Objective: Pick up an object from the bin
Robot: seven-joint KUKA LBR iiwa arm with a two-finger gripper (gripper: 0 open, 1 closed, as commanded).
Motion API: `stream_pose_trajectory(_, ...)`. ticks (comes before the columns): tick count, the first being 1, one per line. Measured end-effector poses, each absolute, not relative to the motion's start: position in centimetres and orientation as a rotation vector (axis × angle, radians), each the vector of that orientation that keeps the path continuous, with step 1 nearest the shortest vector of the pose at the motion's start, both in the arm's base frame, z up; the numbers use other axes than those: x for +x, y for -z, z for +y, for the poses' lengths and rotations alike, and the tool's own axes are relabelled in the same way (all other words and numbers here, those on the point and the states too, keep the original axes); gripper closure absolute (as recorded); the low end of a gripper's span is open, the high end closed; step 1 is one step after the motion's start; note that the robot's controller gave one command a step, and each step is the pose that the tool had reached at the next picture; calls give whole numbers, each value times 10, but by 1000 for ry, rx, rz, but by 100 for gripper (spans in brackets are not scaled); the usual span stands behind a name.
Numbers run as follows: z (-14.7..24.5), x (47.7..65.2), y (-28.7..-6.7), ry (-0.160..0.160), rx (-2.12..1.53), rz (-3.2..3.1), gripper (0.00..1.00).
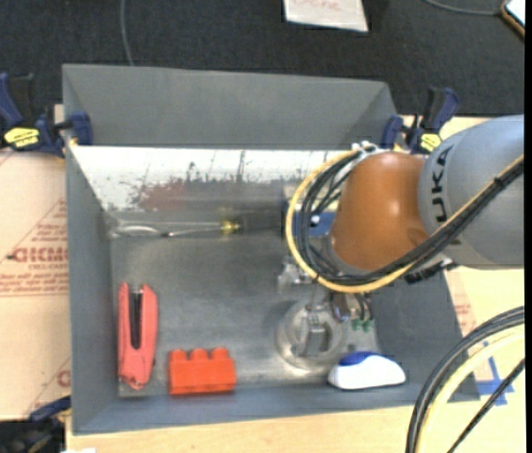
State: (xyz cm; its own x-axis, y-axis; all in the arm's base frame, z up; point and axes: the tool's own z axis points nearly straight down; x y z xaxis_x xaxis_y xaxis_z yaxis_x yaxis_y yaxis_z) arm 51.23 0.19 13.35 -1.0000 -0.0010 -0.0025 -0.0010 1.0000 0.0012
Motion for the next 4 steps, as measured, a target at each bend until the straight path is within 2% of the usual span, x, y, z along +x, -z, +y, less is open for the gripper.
stream_pose_trajectory(1,2,512,-134,-2,-1,3139,100)
stream_pose_trajectory(2,2,512,-134,-2,-1,3139,100)
stream_pose_trajectory(3,-99,577,-192,1,-58,3136,0)
stream_pose_trajectory(4,-98,577,-192,0,-57,3136,0)
